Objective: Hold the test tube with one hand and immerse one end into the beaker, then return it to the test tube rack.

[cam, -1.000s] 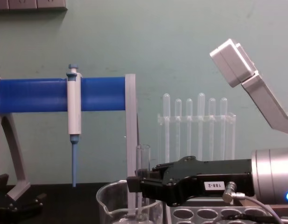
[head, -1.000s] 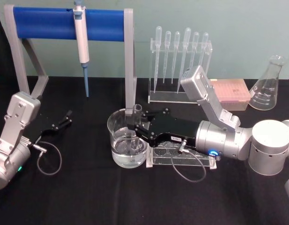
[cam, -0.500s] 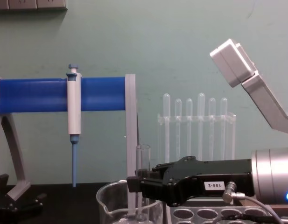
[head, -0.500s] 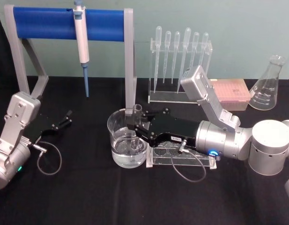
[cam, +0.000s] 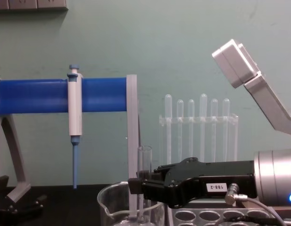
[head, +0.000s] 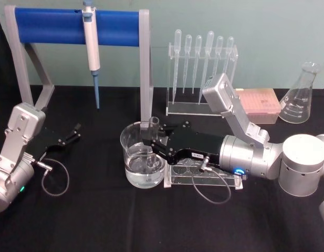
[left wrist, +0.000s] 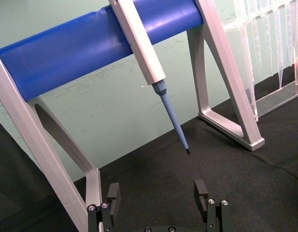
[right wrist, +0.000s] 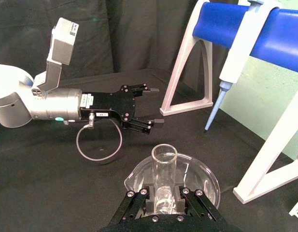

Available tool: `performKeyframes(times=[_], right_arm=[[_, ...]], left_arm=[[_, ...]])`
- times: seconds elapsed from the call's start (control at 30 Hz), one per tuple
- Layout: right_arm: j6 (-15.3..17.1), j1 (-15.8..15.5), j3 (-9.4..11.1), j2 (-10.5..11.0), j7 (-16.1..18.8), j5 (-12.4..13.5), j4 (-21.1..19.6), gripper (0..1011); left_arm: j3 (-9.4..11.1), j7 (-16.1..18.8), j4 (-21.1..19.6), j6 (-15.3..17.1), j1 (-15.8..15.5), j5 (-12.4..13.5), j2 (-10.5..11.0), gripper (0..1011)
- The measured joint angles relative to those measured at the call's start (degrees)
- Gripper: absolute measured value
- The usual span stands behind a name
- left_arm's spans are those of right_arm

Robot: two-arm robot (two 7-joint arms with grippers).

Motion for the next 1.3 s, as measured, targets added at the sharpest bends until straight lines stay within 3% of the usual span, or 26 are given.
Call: performKeyframes(times=[1.3], right_arm=[[0.0,0.0,0.0,0.0,0.0,0.0,0.0,225]], left_arm=[[0.0,0.0,0.0,0.0,0.0,0.0,0.0,1000]])
